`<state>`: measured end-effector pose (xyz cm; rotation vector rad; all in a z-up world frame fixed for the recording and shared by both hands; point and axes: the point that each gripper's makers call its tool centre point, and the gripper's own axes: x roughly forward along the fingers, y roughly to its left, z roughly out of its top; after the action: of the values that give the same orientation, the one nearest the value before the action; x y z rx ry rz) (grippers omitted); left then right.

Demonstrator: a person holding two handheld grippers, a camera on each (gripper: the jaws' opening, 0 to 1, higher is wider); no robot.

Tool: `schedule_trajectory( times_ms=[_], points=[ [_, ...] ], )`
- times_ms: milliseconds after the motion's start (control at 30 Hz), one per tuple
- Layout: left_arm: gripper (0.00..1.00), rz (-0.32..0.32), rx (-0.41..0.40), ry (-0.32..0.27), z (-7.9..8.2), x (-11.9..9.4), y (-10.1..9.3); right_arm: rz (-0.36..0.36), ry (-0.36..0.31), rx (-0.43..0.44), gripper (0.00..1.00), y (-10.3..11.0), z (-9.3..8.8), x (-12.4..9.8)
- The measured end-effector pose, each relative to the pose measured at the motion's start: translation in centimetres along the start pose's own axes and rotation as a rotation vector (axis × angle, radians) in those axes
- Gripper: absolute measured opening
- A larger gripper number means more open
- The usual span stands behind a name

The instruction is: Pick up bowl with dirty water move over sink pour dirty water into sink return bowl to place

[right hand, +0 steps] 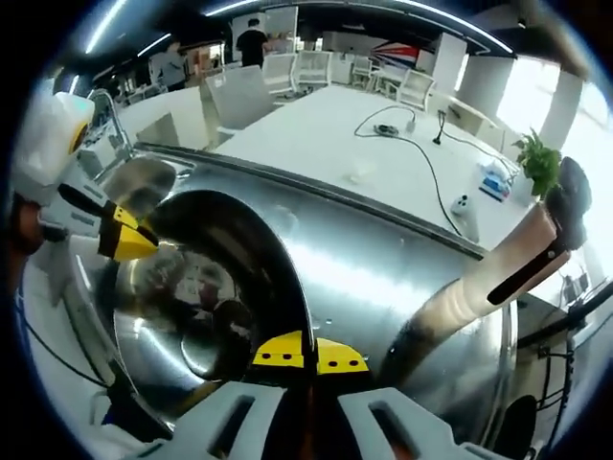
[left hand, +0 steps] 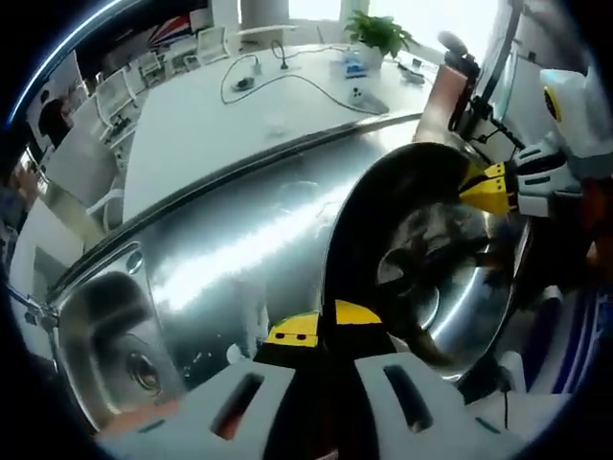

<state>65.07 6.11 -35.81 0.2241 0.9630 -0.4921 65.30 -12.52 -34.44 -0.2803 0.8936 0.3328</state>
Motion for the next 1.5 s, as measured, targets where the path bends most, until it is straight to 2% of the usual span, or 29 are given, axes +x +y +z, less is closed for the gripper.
schedule_trajectory(
  times_ms=[367,733,967,1500],
  points=[
    [0.00,0.022,-0.041,-0.038,-0.1,-3.1,2.6,0.012,-0.045,-0.054,0.00,2.7,3.5,-1.2],
    [0.00,0.072,-0.111,-0.057,-1.8,-5.9,7.3,0.053,-0.067,-0.123,0.00,7.1,7.3,-0.5],
    [0.00,0.111,-0.169,-0.056,-3.7,-7.5,11.4,0.094,-0.079,-0.181,0.00,11.2,10.2,0.8],
    [0.00,0.205,-0.303,-0.073,-8.8,-10.6,19.9,0.165,-0.114,-0.289,0.00,20.8,14.8,3.7]
  ],
)
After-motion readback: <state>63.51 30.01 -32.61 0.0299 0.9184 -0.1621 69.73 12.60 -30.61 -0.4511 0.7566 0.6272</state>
